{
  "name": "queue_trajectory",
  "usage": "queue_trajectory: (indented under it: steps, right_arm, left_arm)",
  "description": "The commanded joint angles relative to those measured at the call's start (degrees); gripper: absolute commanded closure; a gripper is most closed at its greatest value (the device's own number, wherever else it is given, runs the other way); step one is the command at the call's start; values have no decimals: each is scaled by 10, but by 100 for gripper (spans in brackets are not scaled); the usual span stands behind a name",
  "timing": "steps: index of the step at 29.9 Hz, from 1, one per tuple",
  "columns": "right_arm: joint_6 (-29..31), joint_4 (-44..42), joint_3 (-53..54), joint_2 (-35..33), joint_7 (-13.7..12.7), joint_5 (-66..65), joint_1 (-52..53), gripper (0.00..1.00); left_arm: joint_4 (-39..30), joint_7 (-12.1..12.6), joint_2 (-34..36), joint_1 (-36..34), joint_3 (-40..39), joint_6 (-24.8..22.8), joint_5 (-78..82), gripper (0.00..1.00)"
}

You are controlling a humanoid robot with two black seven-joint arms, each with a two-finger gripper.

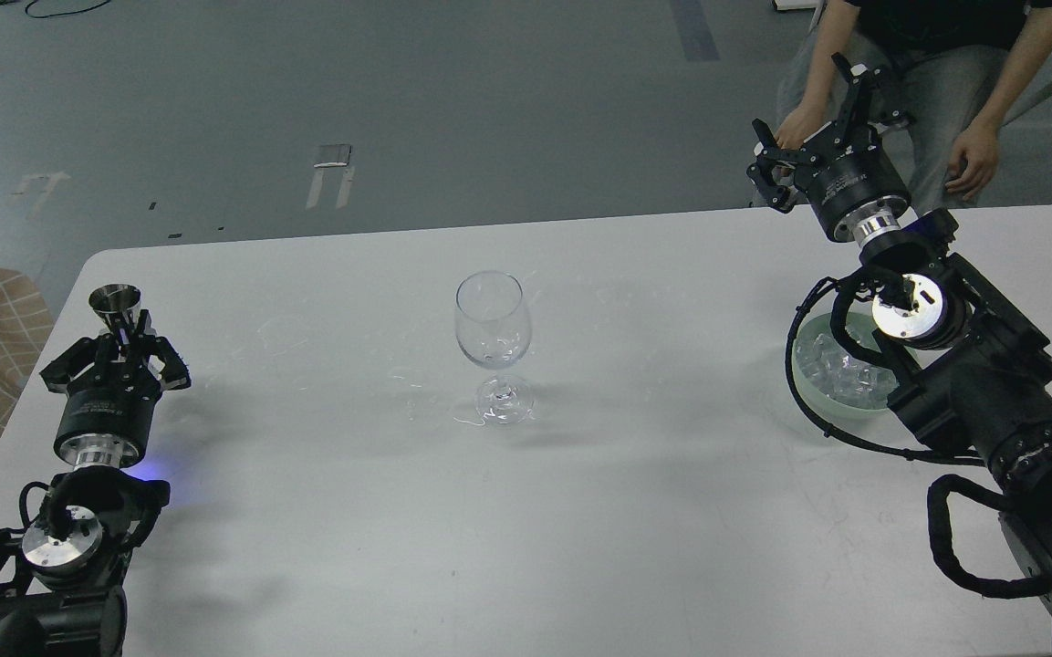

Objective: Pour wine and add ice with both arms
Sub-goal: 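Lift the jigger upright with the left gripper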

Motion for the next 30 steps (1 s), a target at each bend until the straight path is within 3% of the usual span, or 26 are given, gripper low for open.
queue_trajectory:
  steps: [1,15,30]
  right_arm:
    - [0,0,-1,1,0,0,-1,0]
    - [0,0,-1,1,0,0,-2,0]
    - [0,0,-1,1,0,0,-3,0]
  left_arm:
    - [0,-5,0,1,0,0,0,100]
    - [1,-33,-2,3,9,1,2,100]
    - [1,-26,-6,3,9,8,2,100]
